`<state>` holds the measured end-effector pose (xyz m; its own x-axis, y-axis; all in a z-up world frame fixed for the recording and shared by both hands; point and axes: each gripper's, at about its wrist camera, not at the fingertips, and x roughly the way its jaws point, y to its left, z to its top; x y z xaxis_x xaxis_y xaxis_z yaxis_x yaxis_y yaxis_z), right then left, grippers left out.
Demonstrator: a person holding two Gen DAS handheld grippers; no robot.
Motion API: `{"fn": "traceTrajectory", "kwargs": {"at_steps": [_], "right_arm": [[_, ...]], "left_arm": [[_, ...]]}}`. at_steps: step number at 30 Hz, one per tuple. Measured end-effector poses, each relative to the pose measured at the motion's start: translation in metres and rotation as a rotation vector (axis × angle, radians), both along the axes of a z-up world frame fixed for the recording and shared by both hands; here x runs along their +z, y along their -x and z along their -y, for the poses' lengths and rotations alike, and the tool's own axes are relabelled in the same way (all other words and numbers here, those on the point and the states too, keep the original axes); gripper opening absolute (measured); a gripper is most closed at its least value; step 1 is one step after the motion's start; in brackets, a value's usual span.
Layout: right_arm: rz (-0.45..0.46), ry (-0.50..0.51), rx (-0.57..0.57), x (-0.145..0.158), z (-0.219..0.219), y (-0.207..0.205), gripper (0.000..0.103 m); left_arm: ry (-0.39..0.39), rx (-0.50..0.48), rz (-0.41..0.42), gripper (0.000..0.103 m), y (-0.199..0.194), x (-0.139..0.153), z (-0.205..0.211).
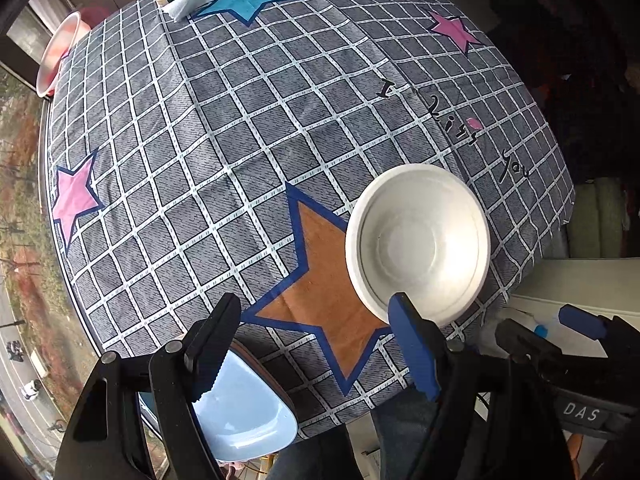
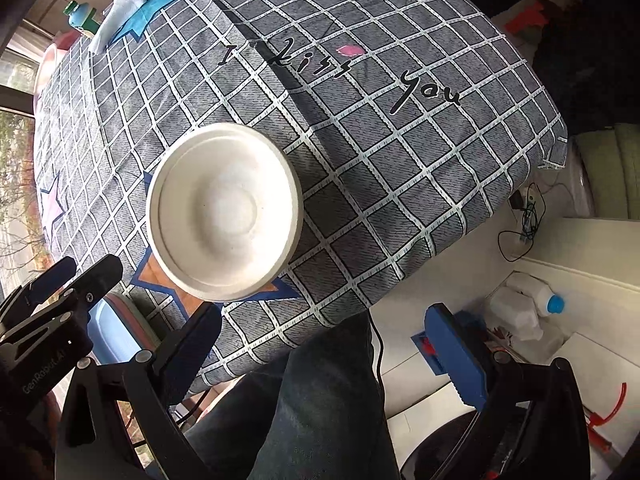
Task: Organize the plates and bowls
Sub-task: 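Lift the white bowl with the right tool and carry it across the table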
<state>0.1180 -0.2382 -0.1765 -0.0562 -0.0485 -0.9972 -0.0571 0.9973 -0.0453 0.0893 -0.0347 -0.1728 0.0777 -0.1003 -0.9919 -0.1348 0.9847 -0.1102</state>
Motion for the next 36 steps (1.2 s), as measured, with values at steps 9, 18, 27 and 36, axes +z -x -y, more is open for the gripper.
{"fn": "traceTrajectory", "kwargs": {"at_steps": [9, 18, 27, 36], "right_arm": [[-0.014, 0.027, 0.136, -0.001, -0.027, -0.012, 0.102], [-0.089, 0.054, 0.21, -0.021, -0.025, -0.026, 0.102], [-0.107, 0.083, 0.239, -0.044, -0.012, -0.045, 0.102], [-0.1, 0.088, 0.332, -0.068, -0.031, -0.089, 0.102]], "left_arm": [[-0.001, 0.103, -0.003, 0.079, 0.003, 0.0, -0.024], [0.008, 0.207, -0.065, 0.08, 0.002, -0.021, -0.026], [-0.026, 0.177, -0.096, 0.08, -0.019, -0.042, -0.002], [-0.123, 0.108, -0.125, 0.08, -0.053, -0.074, 0.022]]}}
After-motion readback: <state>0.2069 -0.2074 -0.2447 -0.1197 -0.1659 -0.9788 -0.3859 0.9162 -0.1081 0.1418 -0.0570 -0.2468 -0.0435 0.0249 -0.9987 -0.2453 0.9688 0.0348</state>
